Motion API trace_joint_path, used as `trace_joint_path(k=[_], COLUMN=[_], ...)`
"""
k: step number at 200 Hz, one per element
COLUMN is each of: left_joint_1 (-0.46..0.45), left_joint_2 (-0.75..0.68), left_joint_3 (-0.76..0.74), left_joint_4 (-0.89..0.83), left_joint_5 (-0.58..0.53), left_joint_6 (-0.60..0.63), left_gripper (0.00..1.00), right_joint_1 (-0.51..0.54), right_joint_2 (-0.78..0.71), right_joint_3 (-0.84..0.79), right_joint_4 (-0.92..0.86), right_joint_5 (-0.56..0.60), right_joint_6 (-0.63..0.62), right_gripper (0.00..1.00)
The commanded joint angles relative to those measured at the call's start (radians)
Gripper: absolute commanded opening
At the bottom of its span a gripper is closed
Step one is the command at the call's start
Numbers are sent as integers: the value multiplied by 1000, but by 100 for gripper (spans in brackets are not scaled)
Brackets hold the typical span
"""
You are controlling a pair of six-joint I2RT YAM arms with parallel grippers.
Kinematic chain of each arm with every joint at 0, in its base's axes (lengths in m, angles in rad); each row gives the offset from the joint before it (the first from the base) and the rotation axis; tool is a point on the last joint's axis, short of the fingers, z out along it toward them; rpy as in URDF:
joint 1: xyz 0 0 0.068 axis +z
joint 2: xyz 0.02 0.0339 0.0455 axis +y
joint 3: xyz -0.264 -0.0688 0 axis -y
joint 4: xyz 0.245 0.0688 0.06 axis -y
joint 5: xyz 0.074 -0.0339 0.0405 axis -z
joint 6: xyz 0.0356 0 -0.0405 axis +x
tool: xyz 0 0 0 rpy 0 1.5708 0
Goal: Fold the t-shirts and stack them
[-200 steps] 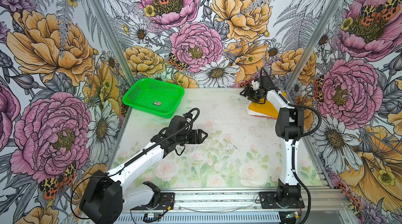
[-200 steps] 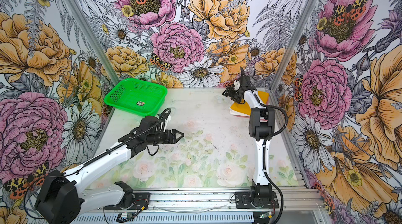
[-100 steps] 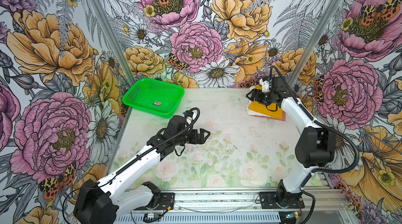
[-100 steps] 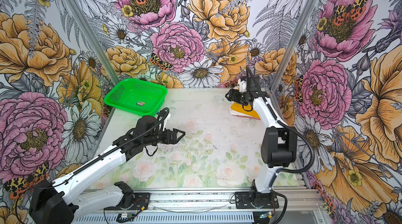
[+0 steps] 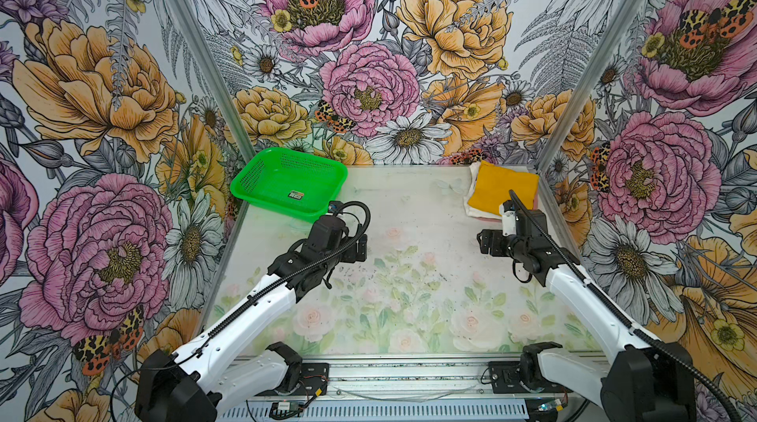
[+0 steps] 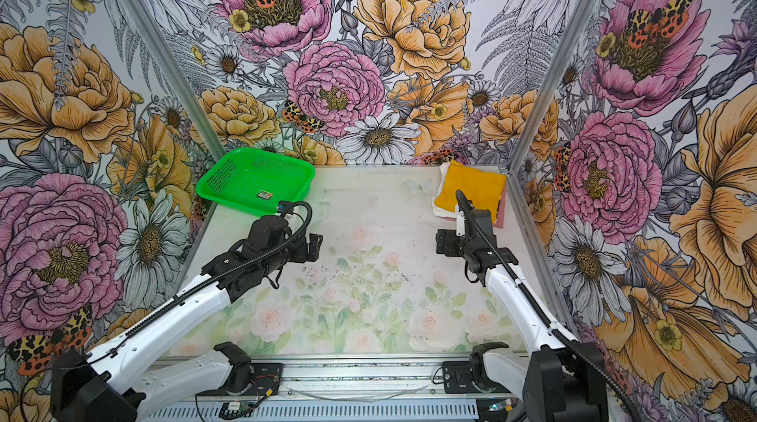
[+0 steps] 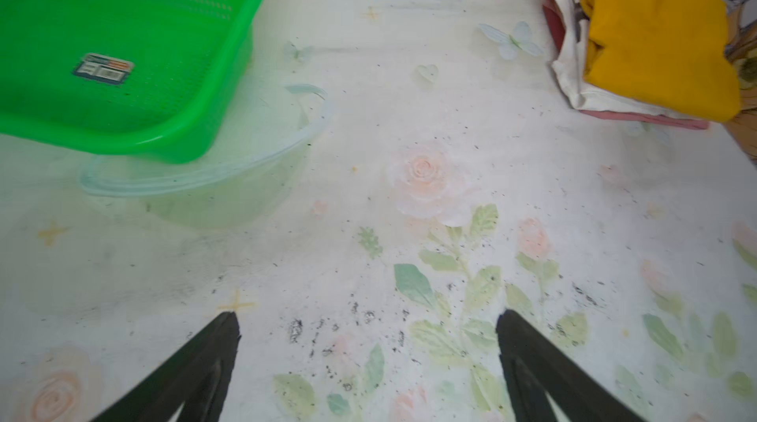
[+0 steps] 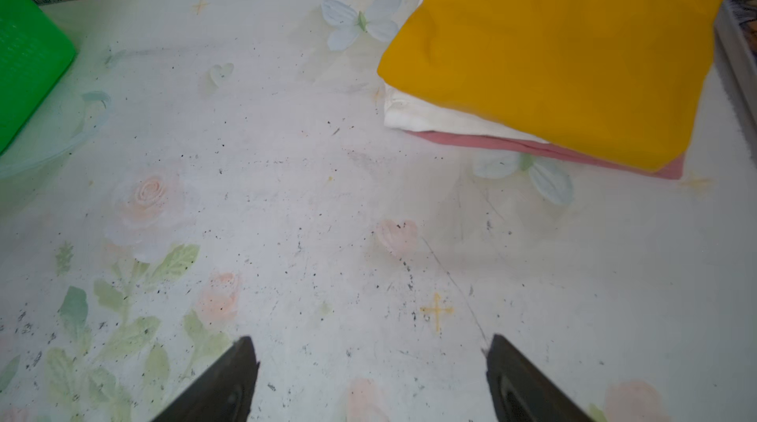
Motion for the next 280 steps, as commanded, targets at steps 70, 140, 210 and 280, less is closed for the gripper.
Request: trace_joint_path(k=[70, 140, 210, 280], left_joint_1=[218, 409, 511, 544], left_joint_2=[-207, 54, 381, 500], left_joint_3=[-328, -552, -561, -471], left_joint_4=[430, 1085, 1514, 1447], left_joint_5=[-316, -137, 1, 47], left_joint_6=[239, 243, 273, 248], left_gripper=[99, 99, 99, 99], right_joint_1=[19, 10, -25, -116], right_joint_2=[-33, 138, 362, 448], right_joint_3=[-212, -251, -291, -339], right_joint_4=[458, 707, 1103, 1275], right_joint_5=[116, 257, 293, 190], right_joint_6=[-41, -168, -232, -160], right_gripper=[99, 99, 99, 100])
